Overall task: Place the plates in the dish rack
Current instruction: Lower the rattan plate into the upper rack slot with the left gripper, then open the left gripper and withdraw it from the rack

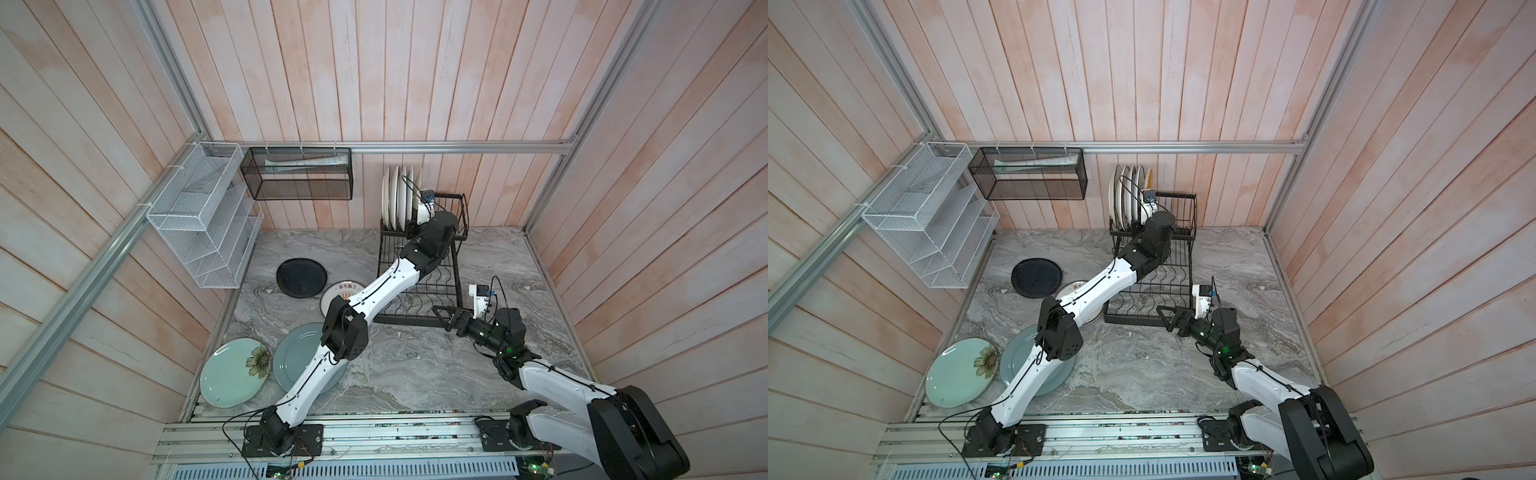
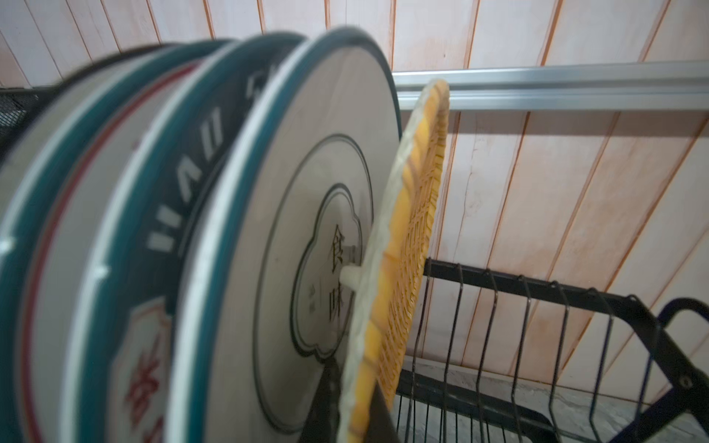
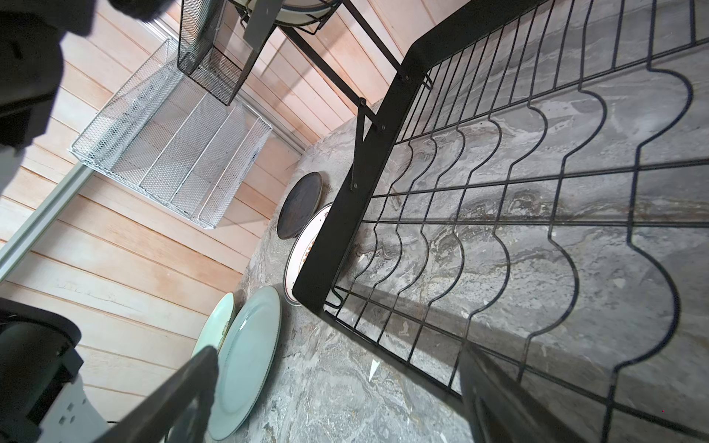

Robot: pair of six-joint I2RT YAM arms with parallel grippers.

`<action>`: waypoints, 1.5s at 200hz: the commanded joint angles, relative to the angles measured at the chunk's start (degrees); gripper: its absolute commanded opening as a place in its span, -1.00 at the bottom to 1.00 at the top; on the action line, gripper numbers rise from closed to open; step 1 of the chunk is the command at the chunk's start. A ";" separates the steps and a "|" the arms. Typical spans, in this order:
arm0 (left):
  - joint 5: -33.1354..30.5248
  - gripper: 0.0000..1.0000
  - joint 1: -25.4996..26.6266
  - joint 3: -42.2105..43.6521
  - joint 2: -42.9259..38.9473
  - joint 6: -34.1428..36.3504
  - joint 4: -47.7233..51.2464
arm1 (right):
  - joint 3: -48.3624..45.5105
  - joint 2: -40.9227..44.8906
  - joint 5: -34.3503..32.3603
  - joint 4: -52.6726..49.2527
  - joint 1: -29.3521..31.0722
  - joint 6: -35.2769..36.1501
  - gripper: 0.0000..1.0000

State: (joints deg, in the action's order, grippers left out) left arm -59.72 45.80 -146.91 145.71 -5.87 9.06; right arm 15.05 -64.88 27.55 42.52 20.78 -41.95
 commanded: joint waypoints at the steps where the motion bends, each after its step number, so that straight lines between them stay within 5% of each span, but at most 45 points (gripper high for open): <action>1: 0.26 -1.00 -0.81 -1.71 0.79 -1.41 0.93 | 1.40 -0.17 0.86 2.06 0.37 -0.06 0.96; 51: 1.70 -1.00 -0.71 -1.72 0.30 -2.83 1.85 | 1.50 -0.76 1.13 2.27 0.47 -0.30 0.95; 93: 1.89 -0.68 -0.30 -0.13 -1.74 -2.43 1.02 | 1.59 -0.69 1.13 2.16 0.50 -0.23 0.95; 265: -0.27 -0.36 3.95 4.19 -13.01 8.22 -5.96 | 1.76 -0.22 1.44 1.86 0.76 0.21 0.96; 300: 1.82 -0.17 6.01 7.16 -18.66 8.68 -3.90 | 1.80 0.53 1.30 1.51 0.84 0.56 0.95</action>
State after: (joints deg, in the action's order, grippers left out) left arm -58.92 50.24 -142.10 132.97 1.21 5.06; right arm 15.16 -65.32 28.38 43.29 21.30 -41.93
